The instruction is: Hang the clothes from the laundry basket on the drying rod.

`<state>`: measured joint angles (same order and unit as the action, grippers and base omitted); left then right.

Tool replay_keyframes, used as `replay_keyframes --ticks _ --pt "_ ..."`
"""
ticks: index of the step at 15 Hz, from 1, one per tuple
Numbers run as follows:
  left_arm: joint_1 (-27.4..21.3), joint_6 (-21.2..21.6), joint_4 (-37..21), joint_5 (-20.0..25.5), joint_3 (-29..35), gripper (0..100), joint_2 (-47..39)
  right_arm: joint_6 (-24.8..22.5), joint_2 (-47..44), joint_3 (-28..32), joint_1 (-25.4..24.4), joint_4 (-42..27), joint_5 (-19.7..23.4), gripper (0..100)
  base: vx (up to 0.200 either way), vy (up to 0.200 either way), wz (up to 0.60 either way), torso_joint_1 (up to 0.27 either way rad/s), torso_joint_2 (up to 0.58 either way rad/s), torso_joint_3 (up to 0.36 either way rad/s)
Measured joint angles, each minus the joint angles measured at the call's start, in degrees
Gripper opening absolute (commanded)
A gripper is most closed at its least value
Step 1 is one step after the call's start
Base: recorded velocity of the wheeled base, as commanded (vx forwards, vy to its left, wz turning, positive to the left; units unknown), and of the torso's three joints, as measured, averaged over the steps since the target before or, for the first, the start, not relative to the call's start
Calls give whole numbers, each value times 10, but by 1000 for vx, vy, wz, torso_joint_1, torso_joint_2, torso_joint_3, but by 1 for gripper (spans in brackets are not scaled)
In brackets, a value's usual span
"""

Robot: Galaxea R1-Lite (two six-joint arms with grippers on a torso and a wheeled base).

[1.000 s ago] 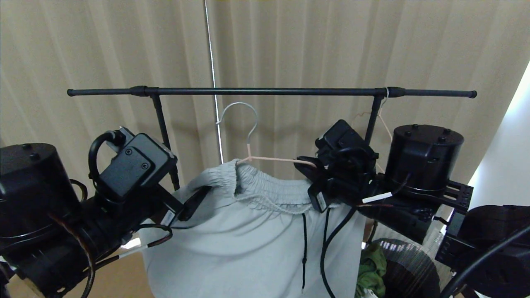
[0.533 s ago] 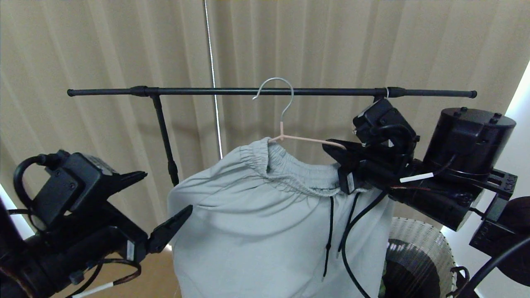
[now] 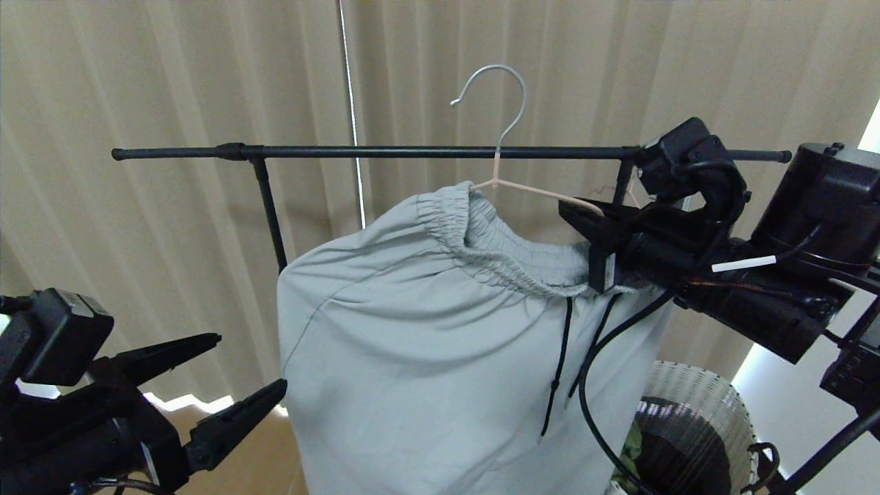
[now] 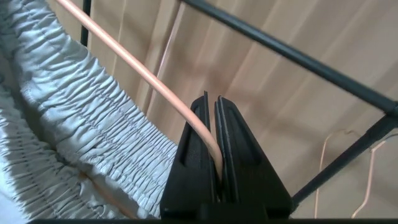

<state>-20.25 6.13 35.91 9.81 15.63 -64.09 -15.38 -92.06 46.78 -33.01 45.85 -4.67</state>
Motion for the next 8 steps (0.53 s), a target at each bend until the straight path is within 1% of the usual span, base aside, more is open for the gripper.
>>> replay_keyframes --ticks 1,2,3,7,8 --pt "1 0 3 2 0 100 -3 9 3 2 0 0 1 0 0 0 0 0 0 0" --pt "2 0 13 2 1 100 -10 29 5 5 1 0 1 0 0 0 0 0 0 0" --pt "3 2 30 3 4 100 -22 39 7 10 2 0 2 0 0 0 0 0 0 0" --pt "12 5 67 10 7 100 -89 43 20 8 5 0 4 0 0 0 0 0 0 0" --pt "17 5 94 18 7 100 -108 43 25 9 5 -3 4 0 0 0 0 0 0 0"
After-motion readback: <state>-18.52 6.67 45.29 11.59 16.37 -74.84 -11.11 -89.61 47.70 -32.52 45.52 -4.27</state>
